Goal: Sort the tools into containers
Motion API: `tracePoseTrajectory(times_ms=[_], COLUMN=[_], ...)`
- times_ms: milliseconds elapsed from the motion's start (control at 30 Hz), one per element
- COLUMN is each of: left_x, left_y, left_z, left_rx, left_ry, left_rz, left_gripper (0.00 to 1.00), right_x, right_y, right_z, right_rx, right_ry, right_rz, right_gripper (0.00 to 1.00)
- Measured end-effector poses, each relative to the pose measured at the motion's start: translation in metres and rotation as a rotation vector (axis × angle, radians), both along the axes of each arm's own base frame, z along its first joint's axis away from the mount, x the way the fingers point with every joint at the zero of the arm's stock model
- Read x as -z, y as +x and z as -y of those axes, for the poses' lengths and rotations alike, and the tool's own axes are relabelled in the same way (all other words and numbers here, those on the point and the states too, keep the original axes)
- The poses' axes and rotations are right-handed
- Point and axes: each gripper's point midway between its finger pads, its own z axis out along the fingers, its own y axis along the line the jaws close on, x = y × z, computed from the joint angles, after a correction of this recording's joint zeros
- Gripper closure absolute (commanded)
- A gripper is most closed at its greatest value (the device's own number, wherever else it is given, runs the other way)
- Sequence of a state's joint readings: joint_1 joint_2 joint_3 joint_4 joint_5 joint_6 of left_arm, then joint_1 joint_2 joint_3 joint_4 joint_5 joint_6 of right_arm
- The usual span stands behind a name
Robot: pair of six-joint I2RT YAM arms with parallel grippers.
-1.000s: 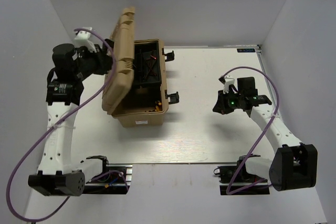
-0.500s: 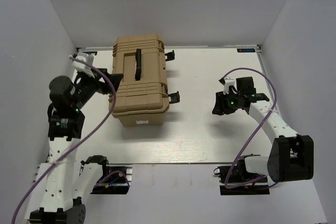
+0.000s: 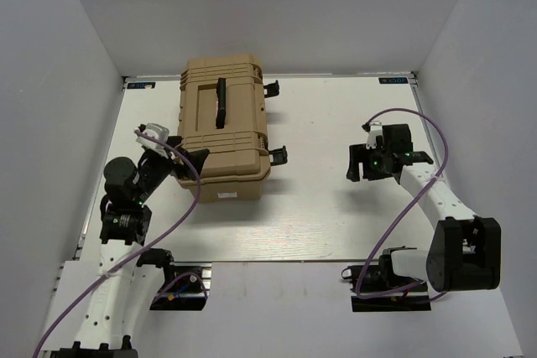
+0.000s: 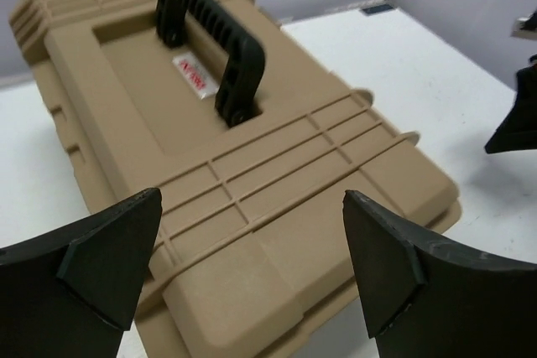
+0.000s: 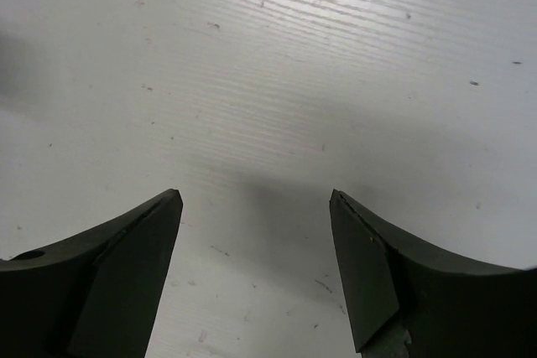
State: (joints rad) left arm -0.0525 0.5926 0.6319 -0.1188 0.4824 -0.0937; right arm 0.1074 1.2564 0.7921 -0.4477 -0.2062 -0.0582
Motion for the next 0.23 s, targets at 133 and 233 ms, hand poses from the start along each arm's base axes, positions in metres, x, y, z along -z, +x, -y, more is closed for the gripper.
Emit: tracePoseTrajectory(times_ms=[133,233], left_x=[-0.017,-0.018], left_y=[-0.007,-0.009], left_z=[0.006,0.010], left_rx=[0.042,0.069], left_ry=[0.002,0.003], left_rz=[0.077,0.087], left_gripper=[0.01,0.01], right_x=[-0.002,-0.009], right_y=[0.005,0.007], right_z=[0.010,0.014], right_rx=[0.044,0.046], right_ry=[-0.019,-0.024], right_rz=[0.016,0.049], right_gripper=[0.23,0.24])
